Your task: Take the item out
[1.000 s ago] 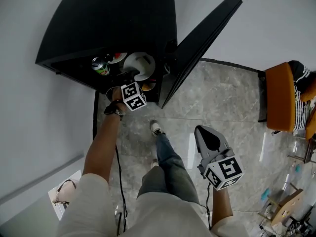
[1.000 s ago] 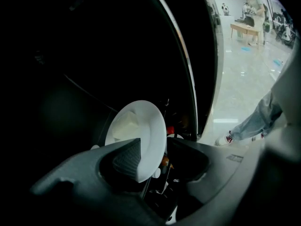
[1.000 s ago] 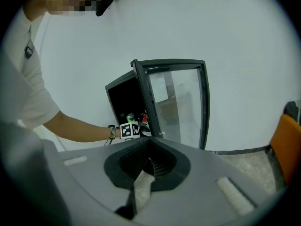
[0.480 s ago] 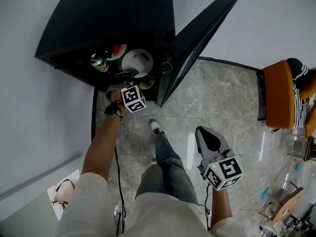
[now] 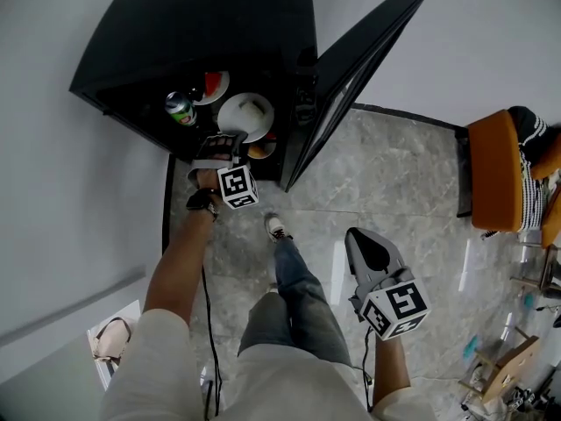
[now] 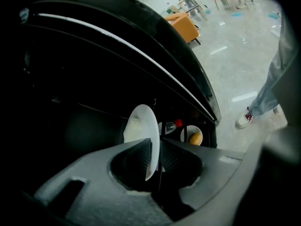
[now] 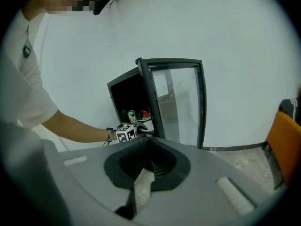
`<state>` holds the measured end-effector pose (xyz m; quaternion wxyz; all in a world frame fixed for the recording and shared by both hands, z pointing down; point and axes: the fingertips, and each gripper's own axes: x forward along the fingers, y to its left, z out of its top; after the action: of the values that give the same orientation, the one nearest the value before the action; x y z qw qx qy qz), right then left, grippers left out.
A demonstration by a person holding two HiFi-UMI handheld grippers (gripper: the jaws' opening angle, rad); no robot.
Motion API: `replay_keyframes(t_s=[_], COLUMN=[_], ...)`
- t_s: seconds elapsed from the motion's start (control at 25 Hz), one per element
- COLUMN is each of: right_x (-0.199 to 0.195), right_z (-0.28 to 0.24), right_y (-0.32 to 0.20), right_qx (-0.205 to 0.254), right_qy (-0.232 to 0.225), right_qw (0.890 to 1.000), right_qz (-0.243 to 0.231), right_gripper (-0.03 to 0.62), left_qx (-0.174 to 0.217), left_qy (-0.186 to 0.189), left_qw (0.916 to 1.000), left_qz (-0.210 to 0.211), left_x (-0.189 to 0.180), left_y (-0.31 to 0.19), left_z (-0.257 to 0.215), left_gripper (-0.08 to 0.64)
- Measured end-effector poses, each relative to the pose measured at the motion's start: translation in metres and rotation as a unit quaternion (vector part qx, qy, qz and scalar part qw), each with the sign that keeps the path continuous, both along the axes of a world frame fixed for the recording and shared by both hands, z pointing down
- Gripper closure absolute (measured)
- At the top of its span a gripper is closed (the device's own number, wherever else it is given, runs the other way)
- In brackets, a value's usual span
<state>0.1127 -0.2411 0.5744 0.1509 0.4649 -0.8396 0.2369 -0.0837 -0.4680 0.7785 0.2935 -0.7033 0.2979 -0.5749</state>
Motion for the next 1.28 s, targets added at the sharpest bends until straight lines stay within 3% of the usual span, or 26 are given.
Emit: replay_keyframes(t_s=[0.24,0.48,0.84,1.08,1.28], right_x=[0.004,0.011,0.001,-0.006,-0.018], right_z=[0.006,0.01,-0.007,-0.041,-0.079], right_y=[0.009,0.019,0.023,0.022,0.02], right_qx=[-0.001,-0.005,0.015,0.039,0.07], right_qy=[0.008,0.015,0.016,0.018,0.027], right_qw=[1.0,1.0,1.0,0.999,0.997], right_qz=[0.005,0.011,0.001,-0.005,-0.015], right_gripper=[0.584,0.584,0.584,0.584,0.584], left_qx=[0.079,0.112,0.134,0.148,0.145], left_qy=[-0.003,-0.012,-0.023,-0.05,-0.049], left_qw=[0.9968,0.9936,0.9903,0.9868,0.987], left_qz=[0.001,0.012,0.027,0.045,0.049], left_x=[-0.002,-0.007,-0.016,-0.025,-0.023], left_y=[-0.001,0.007,0.025,0.053,0.084], left_z=[-0.019,-0.017,-0.052,-0.106,-0.153], left_gripper=[0.554,0.552,0.552,0.552,0.552])
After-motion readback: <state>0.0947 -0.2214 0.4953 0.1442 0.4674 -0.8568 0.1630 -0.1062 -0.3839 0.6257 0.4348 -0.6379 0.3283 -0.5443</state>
